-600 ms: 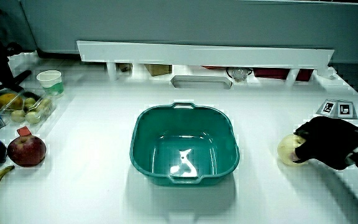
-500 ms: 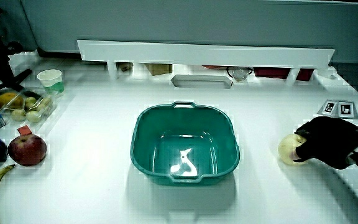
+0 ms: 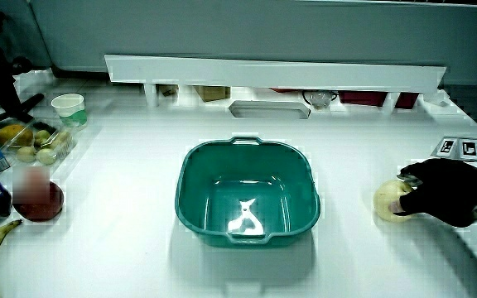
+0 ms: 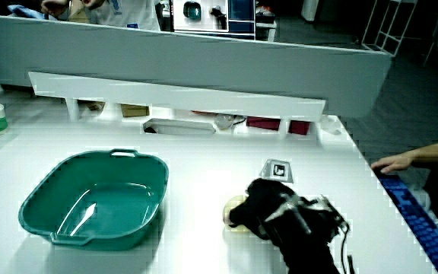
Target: Place pear on desk
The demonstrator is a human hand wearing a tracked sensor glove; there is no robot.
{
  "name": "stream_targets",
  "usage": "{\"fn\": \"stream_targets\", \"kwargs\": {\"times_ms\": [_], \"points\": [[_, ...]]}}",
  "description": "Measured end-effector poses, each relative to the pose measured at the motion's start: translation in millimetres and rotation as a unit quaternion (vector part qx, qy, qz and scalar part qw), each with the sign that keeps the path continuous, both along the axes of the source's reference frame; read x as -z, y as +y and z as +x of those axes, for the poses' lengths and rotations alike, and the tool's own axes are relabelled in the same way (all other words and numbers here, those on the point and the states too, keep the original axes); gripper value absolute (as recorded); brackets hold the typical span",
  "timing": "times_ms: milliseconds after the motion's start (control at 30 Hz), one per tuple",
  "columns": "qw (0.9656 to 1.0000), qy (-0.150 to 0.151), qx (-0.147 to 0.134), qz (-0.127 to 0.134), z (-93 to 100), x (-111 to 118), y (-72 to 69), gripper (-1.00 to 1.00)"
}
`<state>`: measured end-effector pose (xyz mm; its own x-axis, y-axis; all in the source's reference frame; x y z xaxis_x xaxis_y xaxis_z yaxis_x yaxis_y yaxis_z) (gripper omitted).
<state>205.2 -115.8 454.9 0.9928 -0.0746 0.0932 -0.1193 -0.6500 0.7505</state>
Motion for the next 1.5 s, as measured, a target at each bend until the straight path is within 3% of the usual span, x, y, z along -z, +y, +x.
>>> {"fn": "stream_targets", "kwargs": {"times_ms": [200, 300, 333, 367, 500, 533, 633, 700, 1100, 1167, 1267, 1400, 1467, 1500], "points": [[0.9998, 0.003, -0.009, -0.017, 7.6, -14, 6.3, 0.0], [0.9999, -0.003, -0.008, -0.008, 6.3, -17, 11.0, 0.0], [0.9998, 0.008, -0.008, -0.018, 7.0, -22, 10.8, 0.0], [0.9996, -0.008, -0.02, -0.017, 7.5, -21, 11.1, 0.0], [0.9996, -0.003, -0.019, -0.02, 10.6, -21, 11.0, 0.0], [0.9992, -0.008, -0.021, -0.032, 11.5, -22, 10.4, 0.0], [0.9977, -0.002, -0.035, -0.057, 17.6, -26, 10.7, -0.12], [0.9959, -0.014, -0.041, -0.079, 19.7, -26, 13.3, -0.2], [0.996, 0.0, -0.044, -0.078, 25.2, -25, 16.8, -0.68], [0.9958, -0.002, -0.045, -0.08, 22.3, -15, 18.0, -0.76], [0.9982, -0.006, -0.028, -0.052, 10.8, 10, 23.1, -0.88], [0.9994, -0.017, 0.029, 0.012, -17.9, 53, 35.4, -1.0], [0.9966, -0.044, 0.07, 0.008, -41.9, 82, 48.6, -1.0], [0.9952, -0.046, 0.084, 0.019, -52.4, 93, 55.5, -1.0]]}}
